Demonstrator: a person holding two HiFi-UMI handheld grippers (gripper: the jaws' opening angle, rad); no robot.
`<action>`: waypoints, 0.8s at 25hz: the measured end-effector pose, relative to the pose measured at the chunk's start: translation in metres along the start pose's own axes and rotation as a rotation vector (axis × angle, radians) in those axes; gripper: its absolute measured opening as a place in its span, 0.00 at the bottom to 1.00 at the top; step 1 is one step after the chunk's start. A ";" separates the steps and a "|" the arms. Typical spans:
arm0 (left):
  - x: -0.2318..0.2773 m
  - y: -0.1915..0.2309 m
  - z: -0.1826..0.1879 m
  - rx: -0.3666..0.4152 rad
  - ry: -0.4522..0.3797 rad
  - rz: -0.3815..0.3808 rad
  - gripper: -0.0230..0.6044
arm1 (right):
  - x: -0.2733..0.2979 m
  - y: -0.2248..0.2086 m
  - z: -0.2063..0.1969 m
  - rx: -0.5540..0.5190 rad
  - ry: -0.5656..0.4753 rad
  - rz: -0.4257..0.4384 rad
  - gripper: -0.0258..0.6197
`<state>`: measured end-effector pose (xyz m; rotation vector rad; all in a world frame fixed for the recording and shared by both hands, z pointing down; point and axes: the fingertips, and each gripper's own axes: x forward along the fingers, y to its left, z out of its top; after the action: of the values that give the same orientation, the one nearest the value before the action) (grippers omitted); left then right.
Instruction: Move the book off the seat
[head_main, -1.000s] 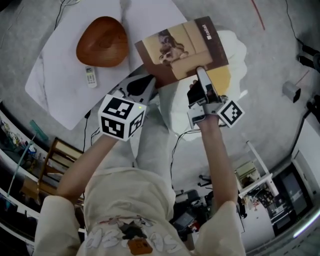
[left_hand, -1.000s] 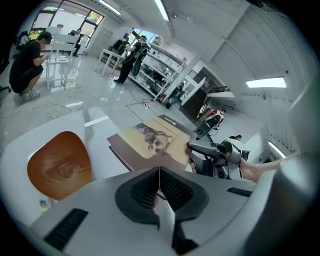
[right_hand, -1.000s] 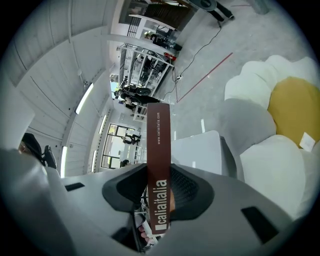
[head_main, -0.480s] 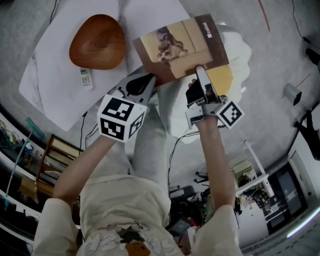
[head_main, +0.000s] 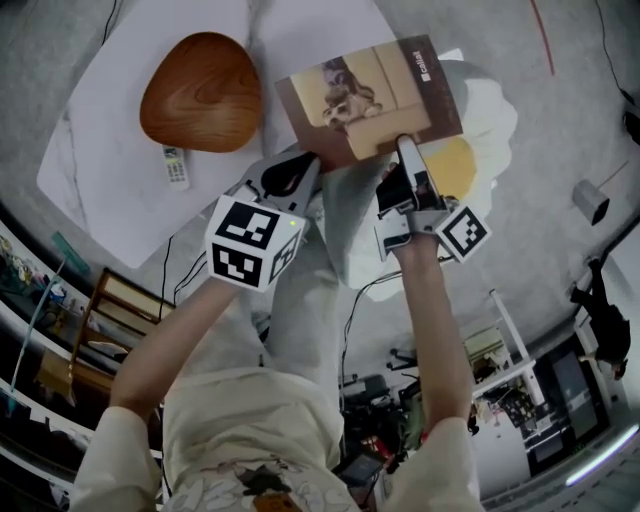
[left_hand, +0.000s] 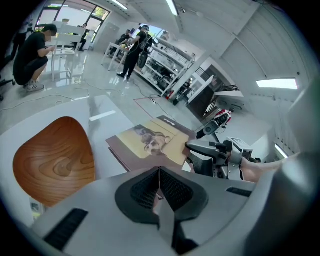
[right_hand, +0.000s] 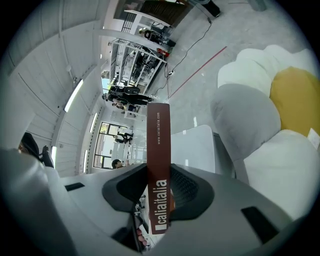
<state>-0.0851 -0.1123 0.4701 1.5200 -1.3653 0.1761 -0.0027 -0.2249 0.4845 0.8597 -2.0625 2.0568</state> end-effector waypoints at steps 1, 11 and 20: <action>0.001 0.003 0.000 -0.002 0.001 0.004 0.06 | 0.004 -0.002 0.000 -0.002 0.001 -0.006 0.25; 0.020 0.027 -0.010 -0.008 0.030 0.010 0.06 | 0.046 -0.032 -0.006 -0.031 0.029 -0.073 0.25; 0.027 0.044 -0.019 -0.032 0.037 0.012 0.06 | 0.071 -0.051 -0.015 -0.042 0.051 -0.110 0.25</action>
<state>-0.1019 -0.1073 0.5223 1.4757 -1.3419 0.1889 -0.0437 -0.2289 0.5633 0.8842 -1.9781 1.9516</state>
